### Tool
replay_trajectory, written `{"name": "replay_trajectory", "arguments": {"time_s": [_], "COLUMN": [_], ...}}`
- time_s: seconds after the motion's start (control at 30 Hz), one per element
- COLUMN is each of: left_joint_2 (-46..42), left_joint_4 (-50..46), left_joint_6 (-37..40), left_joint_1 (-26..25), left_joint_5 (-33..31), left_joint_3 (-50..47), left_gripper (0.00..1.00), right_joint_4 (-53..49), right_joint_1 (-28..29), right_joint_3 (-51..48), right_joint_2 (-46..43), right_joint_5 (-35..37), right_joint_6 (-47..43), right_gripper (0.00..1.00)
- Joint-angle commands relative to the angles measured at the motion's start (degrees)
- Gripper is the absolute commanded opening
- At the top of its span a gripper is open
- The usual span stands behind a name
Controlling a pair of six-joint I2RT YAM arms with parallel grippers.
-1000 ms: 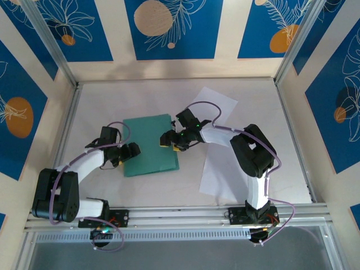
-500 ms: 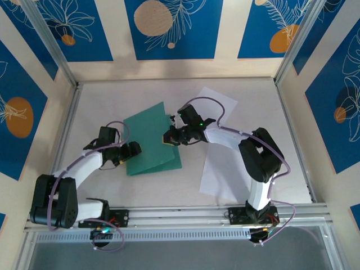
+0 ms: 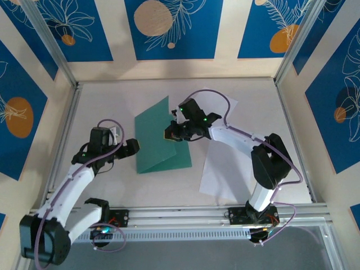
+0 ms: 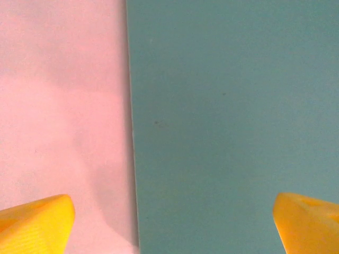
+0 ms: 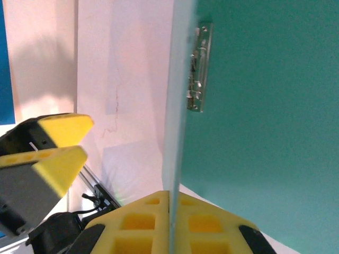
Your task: Put the files into the folder
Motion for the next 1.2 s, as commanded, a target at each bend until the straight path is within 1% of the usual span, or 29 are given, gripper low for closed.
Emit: {"name": "replay_trajectory", "arguments": {"time_s": [0.0, 0.1, 0.2, 0.37, 0.4, 0.47, 0.53, 0.57, 0.73, 0.83, 0.9, 1.0, 1.1, 1.17], "left_joint_2": [-4.3, -7.2, -9.3, -10.6, -10.6, -10.1, -9.4, -8.9, -5.7, -3.6, -2.2, -0.2, 1.4, 2.4], "left_joint_4": [-2.1, -0.6, 1.4, 7.9, 9.0, 11.7, 14.2, 15.4, 19.6, 21.6, 22.5, 24.2, 26.6, 27.4], "left_joint_6": [3.1, 3.9, 6.1, 9.7, 10.7, 13.0, 15.1, 16.1, 20.1, 22.2, 22.6, 23.1, 23.5, 22.6], "left_joint_1": [-3.7, -10.0, -18.4, -29.5, -31.8, -36.1, -39.2, -40.7, -45.8, -48.3, -49.6, -51.1, -51.8, -51.9], "left_joint_5": [-4.0, -7.9, -13.9, -20.4, -22.0, -25.0, -26.7, -27.4, -31.6, -35.2, -37.8, -43.3, -47.5, -51.4], "left_joint_3": [2.2, 2.1, 1.8, -0.8, -1.2, -1.9, -2.5, -2.7, -3.5, -3.7, -3.8, -3.6, -3.9, -4.0], "left_gripper": [0.96, 0.96, 0.95, 0.92, 0.92, 0.92, 0.92, 0.92, 0.92, 0.92, 0.91, 0.89, 0.88, 0.87], "right_joint_4": [-4.8, -7.0, -9.9, -12.7, -12.8, -13.0, -13.1, -13.1, -13.1, -13.1, -12.9, -12.7, -11.8, -11.3], "right_joint_1": [0.6, 0.8, 1.3, 1.8, 1.9, 1.9, 1.8, 1.9, 1.8, 1.8, 1.8, 1.8, 1.8, 1.8], "right_joint_3": [2.9, 4.5, 6.8, 9.8, 10.1, 10.6, 11.3, 11.5, 13.1, 14.3, 15.0, 15.6, 16.0, 16.2], "right_joint_2": [-2.7, -3.0, -2.9, -2.7, -2.7, -2.4, -1.8, -1.4, -0.1, 0.2, 0.6, 1.2, 1.8, 2.0], "right_joint_5": [2.2, 3.3, 4.4, 4.9, 4.8, 4.6, 4.2, 4.0, 3.1, 2.5, 2.1, 1.4, 0.3, -0.2], "right_joint_6": [0.5, 1.5, 2.1, 3.4, 3.7, 4.1, 4.4, 4.5, 5.3, 5.5, 5.7, 6.1, 6.7, 7.1], "right_gripper": [0.00, 0.00, 0.00, 0.00, 0.01, 0.07, 0.12, 0.17, 0.29, 0.34, 0.36, 0.38, 0.39, 0.39]}}
